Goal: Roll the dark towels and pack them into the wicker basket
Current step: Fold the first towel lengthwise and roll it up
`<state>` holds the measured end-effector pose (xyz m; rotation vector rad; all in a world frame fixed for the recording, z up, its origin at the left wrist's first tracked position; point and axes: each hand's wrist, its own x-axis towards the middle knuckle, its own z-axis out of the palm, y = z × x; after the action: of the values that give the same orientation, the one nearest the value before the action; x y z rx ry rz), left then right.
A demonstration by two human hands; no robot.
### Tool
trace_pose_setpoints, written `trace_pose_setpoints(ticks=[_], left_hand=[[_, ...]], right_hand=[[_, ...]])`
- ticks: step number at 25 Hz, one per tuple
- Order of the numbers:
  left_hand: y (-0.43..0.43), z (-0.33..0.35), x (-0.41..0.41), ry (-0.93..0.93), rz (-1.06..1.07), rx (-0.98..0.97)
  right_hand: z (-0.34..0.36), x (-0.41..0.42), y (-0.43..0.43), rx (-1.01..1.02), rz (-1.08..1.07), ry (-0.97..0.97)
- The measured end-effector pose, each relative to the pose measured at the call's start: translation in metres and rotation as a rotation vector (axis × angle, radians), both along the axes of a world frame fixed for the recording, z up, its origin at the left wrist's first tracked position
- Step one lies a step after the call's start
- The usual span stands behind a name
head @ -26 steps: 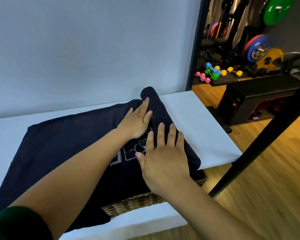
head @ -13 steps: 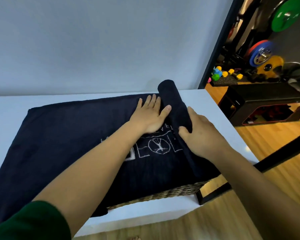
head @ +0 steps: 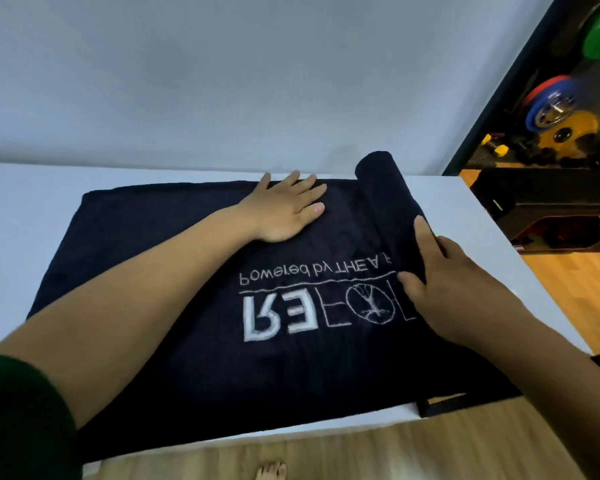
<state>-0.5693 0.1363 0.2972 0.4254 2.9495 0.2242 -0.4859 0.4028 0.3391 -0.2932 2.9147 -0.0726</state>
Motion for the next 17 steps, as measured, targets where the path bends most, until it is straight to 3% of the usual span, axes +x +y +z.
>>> trace_pose_setpoints(ticks=[4,8,11,14,17], left_hand=[[-0.052,-0.002,0.001,-0.025,0.053,-0.008],[-0.055,-0.004,-0.004,0.015,0.048,-0.075],[-0.042,0.004,0.005,0.218,0.003,-0.154],[0.011,0.029,0.004,0.407,-0.186,0.159],[0.075,0.041,-0.003,0.303,-0.396,0.377]], right_hand=[[-0.004,0.013,-0.016,0.247,0.09,0.165],[-0.006,0.02,-0.029,0.244,0.051,0.157],[-0.001,0.024,-0.035,0.206,0.03,0.118],[0.001,0.03,-0.045,0.231,0.009,0.1],[-0.003,0.035,-0.061,0.284,-0.025,0.138]])
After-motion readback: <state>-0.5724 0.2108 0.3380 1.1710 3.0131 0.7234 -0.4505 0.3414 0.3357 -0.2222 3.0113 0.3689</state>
